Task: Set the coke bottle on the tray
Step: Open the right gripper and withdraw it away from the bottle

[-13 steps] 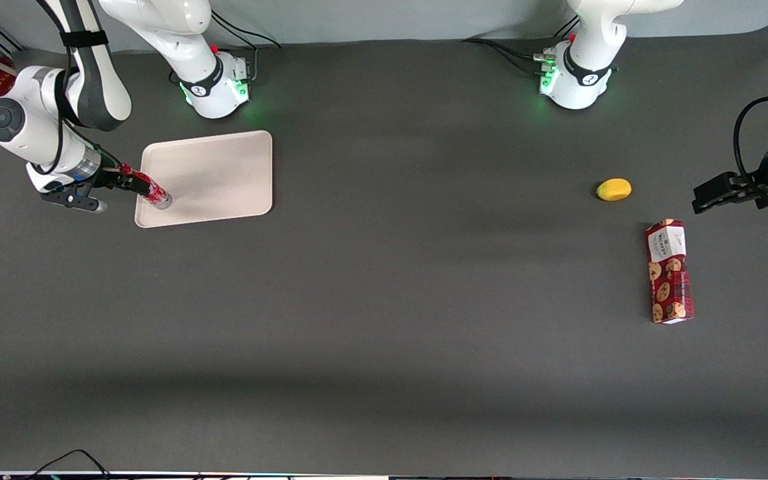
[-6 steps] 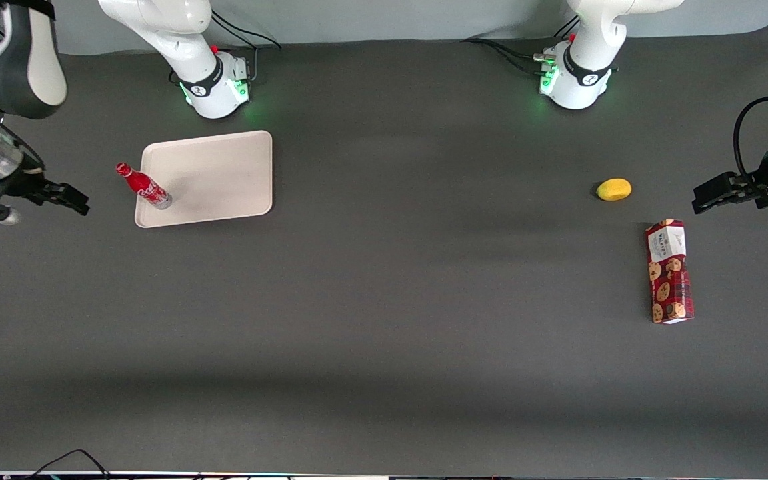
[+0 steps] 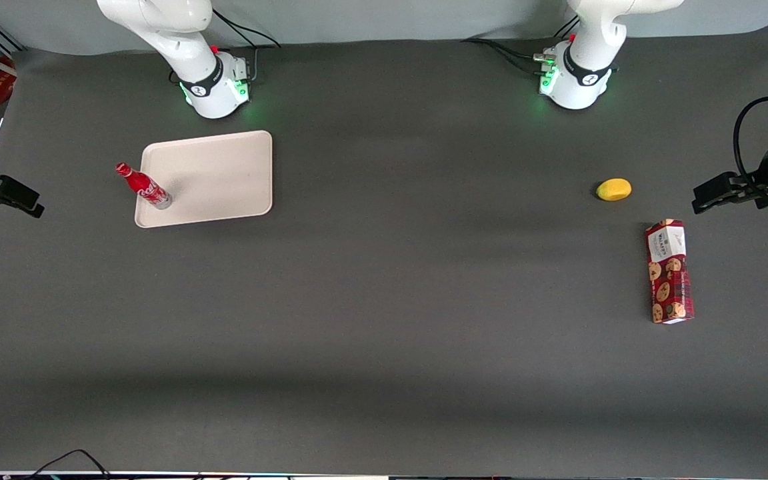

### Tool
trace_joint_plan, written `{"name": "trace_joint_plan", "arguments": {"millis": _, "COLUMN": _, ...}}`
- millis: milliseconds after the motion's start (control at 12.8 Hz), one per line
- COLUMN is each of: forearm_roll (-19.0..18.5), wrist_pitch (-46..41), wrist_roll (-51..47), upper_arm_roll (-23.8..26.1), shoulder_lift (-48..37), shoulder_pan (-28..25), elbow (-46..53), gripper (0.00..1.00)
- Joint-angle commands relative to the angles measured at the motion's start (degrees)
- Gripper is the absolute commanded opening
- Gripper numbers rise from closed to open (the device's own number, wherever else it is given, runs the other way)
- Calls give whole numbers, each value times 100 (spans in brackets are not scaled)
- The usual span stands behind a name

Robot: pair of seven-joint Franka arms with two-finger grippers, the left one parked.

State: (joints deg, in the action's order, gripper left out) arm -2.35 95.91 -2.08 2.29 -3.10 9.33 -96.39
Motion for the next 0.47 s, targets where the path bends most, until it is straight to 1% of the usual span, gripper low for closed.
{"name": "trace_joint_plan", "arguments": {"millis": 0, "forearm_roll": 261, "wrist_pitch": -695, "wrist_roll": 172, "upper_arm_roll": -19, "shoulder_lift": 204, "shoulder_pan": -107, "elbow": 673, "gripper": 100}}
{"name": "trace_joint_plan", "arguments": {"millis": 78, "forearm_roll": 270, "wrist_pitch": -731, "wrist_roll": 155, "upper_arm_roll": -18, "shoulder_lift": 213, "shoulder_pan": -194, "elbow": 674, "gripper": 100}}
{"name": "trace_joint_plan", "arguments": {"millis": 235, "forearm_roll": 349, "wrist_pitch": -732, "wrist_roll": 85, "upper_arm_roll": 113, "shoulder_lift": 222, "shoulder_pan": -186, "elbow": 674, "gripper": 100}}
{"name": "trace_joint_plan", "arguments": {"millis": 392, "forearm_roll": 349, "wrist_pitch": -732, "wrist_roll": 93, "upper_arm_roll": 122, "shoulder_lift": 266, "shoulder_pan": -186, "elbow": 683, "gripper": 100}}
